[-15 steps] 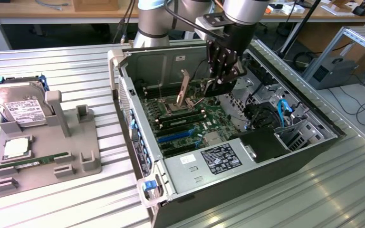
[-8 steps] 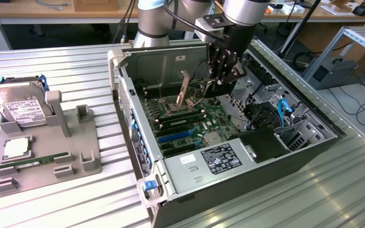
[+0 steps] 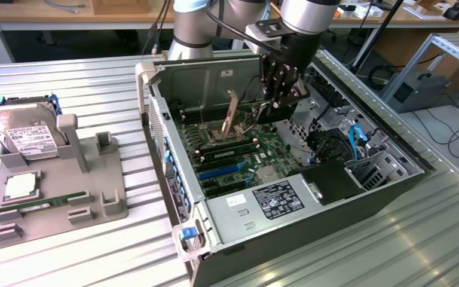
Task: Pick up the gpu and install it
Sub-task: 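Insert the gpu into the slot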
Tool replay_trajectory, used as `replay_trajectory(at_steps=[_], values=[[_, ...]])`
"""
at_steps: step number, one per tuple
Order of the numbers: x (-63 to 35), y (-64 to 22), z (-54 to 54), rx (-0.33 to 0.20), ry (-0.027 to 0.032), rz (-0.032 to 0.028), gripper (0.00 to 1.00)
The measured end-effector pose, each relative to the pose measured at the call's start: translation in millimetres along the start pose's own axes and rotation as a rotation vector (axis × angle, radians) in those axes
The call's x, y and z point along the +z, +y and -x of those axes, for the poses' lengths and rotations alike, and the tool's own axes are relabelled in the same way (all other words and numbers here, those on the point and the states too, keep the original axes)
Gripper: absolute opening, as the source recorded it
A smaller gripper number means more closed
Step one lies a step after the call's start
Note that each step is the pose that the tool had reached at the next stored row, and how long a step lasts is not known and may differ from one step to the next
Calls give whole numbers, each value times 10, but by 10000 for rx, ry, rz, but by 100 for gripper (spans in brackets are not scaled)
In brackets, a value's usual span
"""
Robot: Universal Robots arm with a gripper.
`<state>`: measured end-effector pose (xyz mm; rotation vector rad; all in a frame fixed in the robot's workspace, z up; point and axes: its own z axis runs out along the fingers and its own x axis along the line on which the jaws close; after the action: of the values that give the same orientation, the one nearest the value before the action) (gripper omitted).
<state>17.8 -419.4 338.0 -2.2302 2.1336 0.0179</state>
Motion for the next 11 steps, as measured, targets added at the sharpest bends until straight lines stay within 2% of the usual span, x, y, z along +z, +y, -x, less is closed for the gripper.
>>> replay_trajectory(at_steps=[11], values=[[32, 7, -23, 0, 0, 0, 27]])
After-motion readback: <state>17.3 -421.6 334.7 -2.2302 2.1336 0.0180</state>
